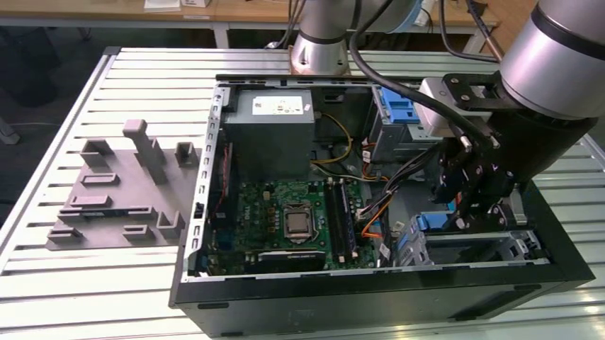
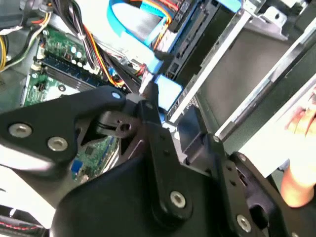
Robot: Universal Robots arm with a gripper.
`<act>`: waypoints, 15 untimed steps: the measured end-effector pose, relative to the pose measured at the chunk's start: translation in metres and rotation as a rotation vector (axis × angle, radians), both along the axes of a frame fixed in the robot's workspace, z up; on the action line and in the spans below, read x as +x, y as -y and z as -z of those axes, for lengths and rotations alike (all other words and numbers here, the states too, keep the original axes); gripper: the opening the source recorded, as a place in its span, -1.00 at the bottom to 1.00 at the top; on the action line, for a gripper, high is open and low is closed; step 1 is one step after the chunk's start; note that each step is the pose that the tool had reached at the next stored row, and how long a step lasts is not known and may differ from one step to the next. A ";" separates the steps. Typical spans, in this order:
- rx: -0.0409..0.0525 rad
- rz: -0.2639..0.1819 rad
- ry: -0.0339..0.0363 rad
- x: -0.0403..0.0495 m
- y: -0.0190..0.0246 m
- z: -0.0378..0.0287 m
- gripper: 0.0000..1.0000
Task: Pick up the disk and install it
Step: 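Insert the disk into the insertion slot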
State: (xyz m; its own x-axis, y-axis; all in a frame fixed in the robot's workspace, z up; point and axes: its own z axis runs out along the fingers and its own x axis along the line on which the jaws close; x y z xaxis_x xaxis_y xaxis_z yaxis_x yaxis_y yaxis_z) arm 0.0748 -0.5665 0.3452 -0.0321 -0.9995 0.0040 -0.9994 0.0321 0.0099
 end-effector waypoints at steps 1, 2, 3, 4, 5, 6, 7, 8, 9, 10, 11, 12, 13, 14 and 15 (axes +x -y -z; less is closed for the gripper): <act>0.0000 0.000 0.0000 0.0000 0.0000 0.0000 -0.15; 0.0000 0.000 0.0000 0.0000 0.0000 0.0000 -0.15; 0.0000 0.000 0.0000 0.0000 0.0000 0.0000 -0.28; -0.0001 0.000 0.0000 0.0000 0.0000 0.0000 -0.28; -0.0001 0.000 0.0000 0.0000 0.0000 0.0000 -0.40; 0.0000 0.000 0.0000 0.0000 0.0000 0.0000 -0.51; -0.0001 0.000 0.0000 0.0000 0.0000 0.0000 -0.51; -0.0001 0.000 0.0000 0.0000 0.0000 0.0000 -0.63; -0.0001 0.000 0.0000 0.0000 0.0000 0.0000 -0.75; -0.0002 0.000 0.0000 0.0000 0.0000 0.0000 -0.75; -0.0001 0.000 0.0000 0.0000 0.0000 0.0000 -0.79; -0.0002 0.000 0.0000 0.0000 0.0000 0.0000 -0.79; -0.0002 0.000 0.0000 0.0000 0.0000 0.0000 -0.79; -0.0001 0.000 0.0000 0.0000 0.0000 0.0000 -0.79; -0.0003 0.000 0.0000 0.0000 0.0000 0.0000 -0.79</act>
